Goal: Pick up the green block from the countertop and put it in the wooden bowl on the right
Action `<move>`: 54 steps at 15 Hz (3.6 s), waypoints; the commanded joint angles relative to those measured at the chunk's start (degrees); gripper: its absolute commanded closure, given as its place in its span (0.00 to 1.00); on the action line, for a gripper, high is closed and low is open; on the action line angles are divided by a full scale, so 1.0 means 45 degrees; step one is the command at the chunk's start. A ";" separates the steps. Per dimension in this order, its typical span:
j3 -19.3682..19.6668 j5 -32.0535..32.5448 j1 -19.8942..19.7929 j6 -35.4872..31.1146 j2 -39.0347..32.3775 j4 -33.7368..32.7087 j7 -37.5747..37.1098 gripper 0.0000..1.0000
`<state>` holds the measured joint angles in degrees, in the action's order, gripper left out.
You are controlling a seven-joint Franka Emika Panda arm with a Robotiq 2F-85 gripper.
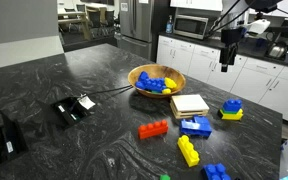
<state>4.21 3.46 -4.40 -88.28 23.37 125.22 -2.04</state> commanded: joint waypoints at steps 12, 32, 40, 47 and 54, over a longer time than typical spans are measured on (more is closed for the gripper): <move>-0.1210 0.0531 0.1408 -0.0024 -0.0128 -0.0169 0.1186 0.00; -0.2491 -0.0140 0.3464 -0.2499 -0.1173 -0.0301 0.2979 0.00; -0.2588 -0.0503 0.3876 -0.3592 -0.1176 -0.0188 0.4297 0.00; -0.2800 -0.0201 0.4160 -0.3804 -0.1819 -0.0603 0.5316 0.00; -0.4451 0.0187 0.5400 -0.5210 -0.4396 -0.2249 0.7426 0.00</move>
<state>-14.29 2.48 19.25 -110.72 7.70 119.09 26.21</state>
